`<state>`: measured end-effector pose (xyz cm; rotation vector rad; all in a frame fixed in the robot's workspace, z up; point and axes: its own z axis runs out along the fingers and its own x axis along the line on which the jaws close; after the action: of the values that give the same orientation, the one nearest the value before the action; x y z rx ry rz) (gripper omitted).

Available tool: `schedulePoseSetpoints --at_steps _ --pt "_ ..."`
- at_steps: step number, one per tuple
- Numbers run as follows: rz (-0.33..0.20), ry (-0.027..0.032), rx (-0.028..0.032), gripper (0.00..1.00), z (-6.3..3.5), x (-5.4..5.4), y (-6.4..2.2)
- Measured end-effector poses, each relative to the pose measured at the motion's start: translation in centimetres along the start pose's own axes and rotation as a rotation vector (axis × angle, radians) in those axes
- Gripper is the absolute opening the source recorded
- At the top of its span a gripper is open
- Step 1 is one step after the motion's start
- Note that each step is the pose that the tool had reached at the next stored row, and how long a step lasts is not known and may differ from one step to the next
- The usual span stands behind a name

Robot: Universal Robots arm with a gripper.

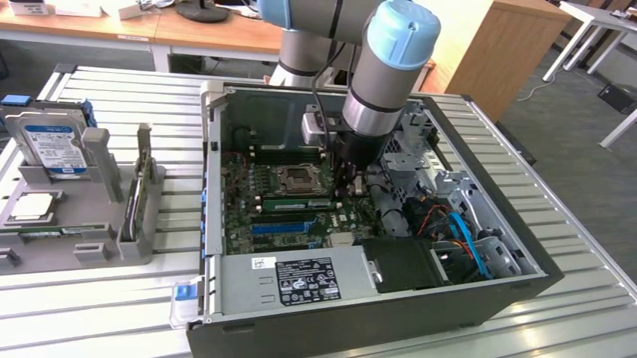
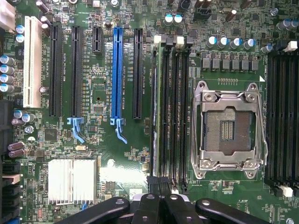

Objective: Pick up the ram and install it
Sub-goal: 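Press down the ram until it locks into place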

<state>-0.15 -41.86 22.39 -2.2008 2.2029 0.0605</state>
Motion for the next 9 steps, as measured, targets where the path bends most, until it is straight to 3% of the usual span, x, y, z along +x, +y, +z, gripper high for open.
schedulePoseSetpoints --at_steps 9 --pt "0.000 0.0000 -0.0001 0.11 0.12 0.01 0.00"
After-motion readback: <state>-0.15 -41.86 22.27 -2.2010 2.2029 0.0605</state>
